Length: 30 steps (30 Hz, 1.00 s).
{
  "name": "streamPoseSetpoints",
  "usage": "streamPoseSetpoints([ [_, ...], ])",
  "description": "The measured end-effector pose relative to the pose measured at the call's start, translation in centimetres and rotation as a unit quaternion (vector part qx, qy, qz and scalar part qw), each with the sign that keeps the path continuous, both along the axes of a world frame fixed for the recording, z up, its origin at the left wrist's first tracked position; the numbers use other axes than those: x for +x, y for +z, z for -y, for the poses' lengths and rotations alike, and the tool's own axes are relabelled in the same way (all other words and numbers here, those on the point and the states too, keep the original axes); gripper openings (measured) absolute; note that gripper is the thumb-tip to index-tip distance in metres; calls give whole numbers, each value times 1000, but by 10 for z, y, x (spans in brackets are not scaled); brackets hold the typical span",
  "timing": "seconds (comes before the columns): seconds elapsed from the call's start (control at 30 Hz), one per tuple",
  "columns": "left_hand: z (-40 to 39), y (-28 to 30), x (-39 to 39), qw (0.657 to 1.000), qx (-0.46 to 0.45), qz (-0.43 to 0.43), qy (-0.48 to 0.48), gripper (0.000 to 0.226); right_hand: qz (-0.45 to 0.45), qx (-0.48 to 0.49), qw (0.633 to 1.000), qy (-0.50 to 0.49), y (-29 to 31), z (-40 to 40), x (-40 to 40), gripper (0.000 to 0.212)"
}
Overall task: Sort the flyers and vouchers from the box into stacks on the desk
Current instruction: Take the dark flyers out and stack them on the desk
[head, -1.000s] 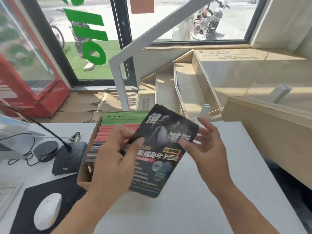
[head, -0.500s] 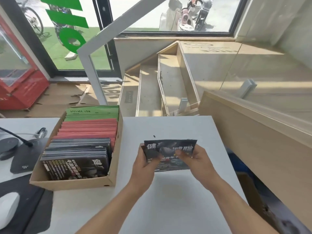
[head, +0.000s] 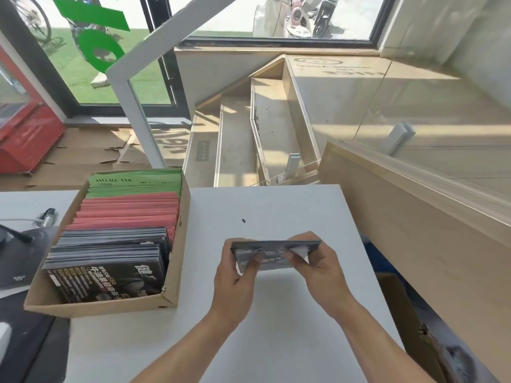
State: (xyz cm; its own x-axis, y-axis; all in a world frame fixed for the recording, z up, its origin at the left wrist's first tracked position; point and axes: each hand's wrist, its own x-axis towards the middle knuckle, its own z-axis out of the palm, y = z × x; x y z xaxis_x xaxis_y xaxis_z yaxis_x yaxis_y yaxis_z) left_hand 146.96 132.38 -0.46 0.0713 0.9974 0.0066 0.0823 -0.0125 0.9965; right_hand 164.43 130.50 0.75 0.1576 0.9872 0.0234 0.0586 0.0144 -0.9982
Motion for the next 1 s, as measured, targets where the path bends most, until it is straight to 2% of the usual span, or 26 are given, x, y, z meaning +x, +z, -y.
streamPoseSetpoints([
  [0.13, 1, -14, -3, 999, -3, -42, -6, 11, -10, -44, 999, 15, -19, -3, 5, 10],
  [0.27, -5, -21, 2, 997, -34, -67, -5, 26, 4, -88, 996, 14, -34, -7, 4, 20],
  [0.37, -29, -23, 16, 994, -56, -92, -13, 21, -4, -123, 992, -33, -34, -25, 7, 33],
  [0.43, -54, -27, 33, 988, -92, -122, -15, 20, 14, -175, 982, -76, -30, -46, 20, 28],
  [0.5, -78, -32, 53, 978, -125, -164, -30, 41, 70, -222, 967, -107, -27, -68, 43, 21],
  [0.6, -99, -42, 86, 958, -170, -180, -146, 69, 162, -276, 939, -126, -32, -100, 80, 25],
  [0.67, -105, -53, 105, 939, -132, -234, -216, 78, 204, -301, 920, -145, -42, -119, 99, 30],
  [0.73, -111, -63, 122, 901, -87, -328, -271, 108, 249, -302, 904, -173, -52, -134, 113, 34],
  [0.77, -114, -66, 129, 886, -68, -366, -277, 116, 271, -300, 896, -184, -58, -140, 119, 37],
  [0.83, -119, -69, 136, 872, -41, -407, -268, 112, 310, -301, 880, -197, -68, -149, 127, 48],
  [0.93, -123, -71, 143, 880, -31, -400, -254, 99, 438, -325, 818, -183, -74, -159, 134, 66],
  [1.0, -127, -75, 146, 886, -32, -389, -249, 92, 469, -343, 797, -168, -71, -167, 136, 72],
])
